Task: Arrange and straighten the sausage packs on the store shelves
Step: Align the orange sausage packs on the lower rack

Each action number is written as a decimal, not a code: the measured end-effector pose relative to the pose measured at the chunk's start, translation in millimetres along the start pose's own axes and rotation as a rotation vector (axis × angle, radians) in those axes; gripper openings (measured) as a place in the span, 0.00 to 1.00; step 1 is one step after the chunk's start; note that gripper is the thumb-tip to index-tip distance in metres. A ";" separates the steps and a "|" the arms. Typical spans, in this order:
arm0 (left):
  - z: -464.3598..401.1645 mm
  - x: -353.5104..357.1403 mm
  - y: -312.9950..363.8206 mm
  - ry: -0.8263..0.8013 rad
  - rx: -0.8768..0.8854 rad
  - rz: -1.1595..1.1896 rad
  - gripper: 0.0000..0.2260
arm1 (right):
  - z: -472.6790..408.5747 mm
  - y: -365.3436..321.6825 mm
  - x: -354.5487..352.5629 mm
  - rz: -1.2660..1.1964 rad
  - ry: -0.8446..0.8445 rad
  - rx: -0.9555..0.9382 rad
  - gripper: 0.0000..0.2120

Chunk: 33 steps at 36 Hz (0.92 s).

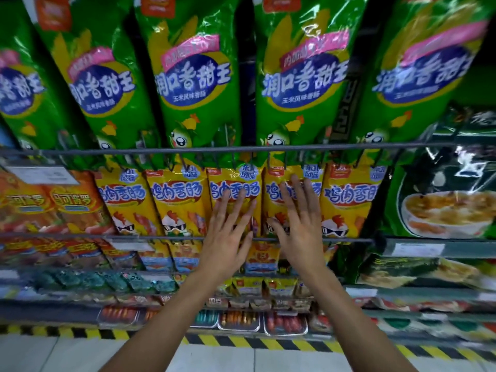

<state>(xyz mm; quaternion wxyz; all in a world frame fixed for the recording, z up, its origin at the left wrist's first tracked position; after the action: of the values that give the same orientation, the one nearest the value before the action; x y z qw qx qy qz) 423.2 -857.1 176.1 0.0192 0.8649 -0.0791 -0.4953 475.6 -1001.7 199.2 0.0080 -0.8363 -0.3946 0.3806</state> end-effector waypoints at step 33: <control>-2.6 8.8 6.7 -0.038 -0.014 -0.112 0.31 | 34.8 -3.5 13.3 -0.068 -0.192 0.027 0.39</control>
<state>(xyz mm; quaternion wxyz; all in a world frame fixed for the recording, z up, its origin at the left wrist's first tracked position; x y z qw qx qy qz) 429.0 -865.1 170.7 -0.0042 0.8583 -0.0273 -0.5124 456.2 -1000.4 167.2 -0.0057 -0.7818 -0.4166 0.4638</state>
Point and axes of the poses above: each hand's wrist, its own z-axis away from the middle knuckle, its own x-axis out of the palm, y = z × x, the point moved 9 cm from there along -z, towards the middle knuckle, and after that the axes turned 4 degrees about y, right-handed, at the moved point
